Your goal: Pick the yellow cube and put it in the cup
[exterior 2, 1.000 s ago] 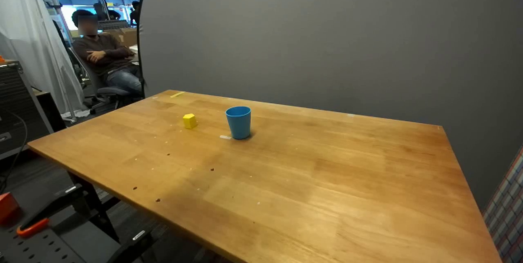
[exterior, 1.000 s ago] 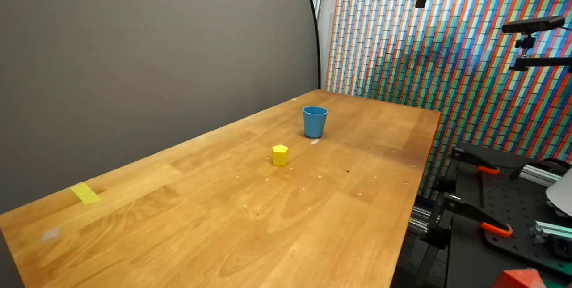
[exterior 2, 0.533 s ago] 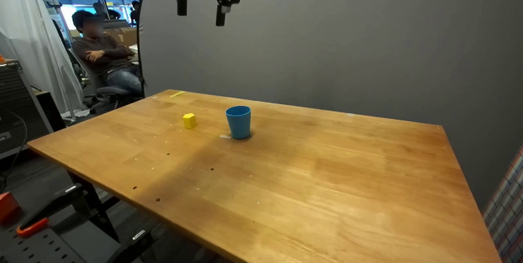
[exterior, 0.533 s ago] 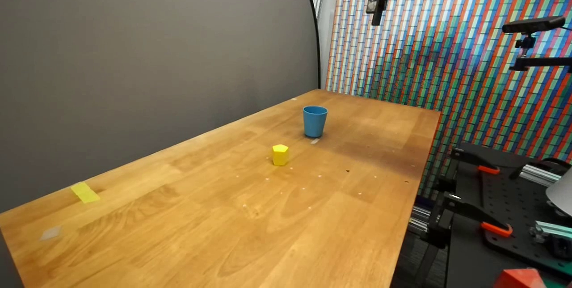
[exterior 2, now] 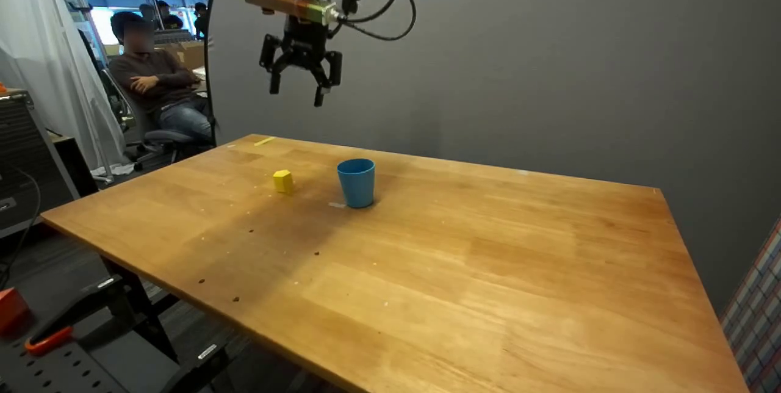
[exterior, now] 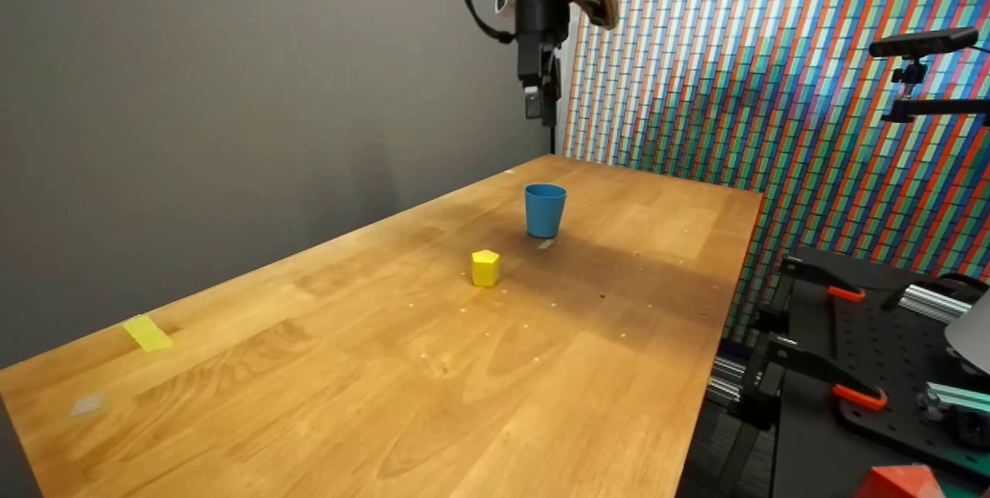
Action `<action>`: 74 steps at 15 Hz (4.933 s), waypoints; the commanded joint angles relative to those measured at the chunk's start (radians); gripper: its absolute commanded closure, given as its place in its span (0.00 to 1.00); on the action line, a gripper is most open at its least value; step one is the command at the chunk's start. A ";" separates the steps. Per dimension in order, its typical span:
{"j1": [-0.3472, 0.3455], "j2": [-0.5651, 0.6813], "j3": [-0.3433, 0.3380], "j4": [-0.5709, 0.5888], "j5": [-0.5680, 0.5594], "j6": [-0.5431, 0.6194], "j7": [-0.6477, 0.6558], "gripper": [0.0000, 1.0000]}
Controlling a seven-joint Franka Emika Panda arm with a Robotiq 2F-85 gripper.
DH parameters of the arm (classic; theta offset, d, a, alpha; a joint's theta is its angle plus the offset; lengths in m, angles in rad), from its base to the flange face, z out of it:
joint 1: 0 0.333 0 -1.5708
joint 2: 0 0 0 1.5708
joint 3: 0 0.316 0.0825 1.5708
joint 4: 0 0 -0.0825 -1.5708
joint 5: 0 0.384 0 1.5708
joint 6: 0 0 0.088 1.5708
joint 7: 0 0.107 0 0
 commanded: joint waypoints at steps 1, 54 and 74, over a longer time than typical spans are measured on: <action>0.014 0.196 0.078 0.200 -0.008 -0.036 0.043 0.00; -0.036 0.295 -0.087 0.285 -0.146 0.141 0.774 0.81; -0.009 0.202 -0.099 0.055 -0.133 0.151 0.887 0.81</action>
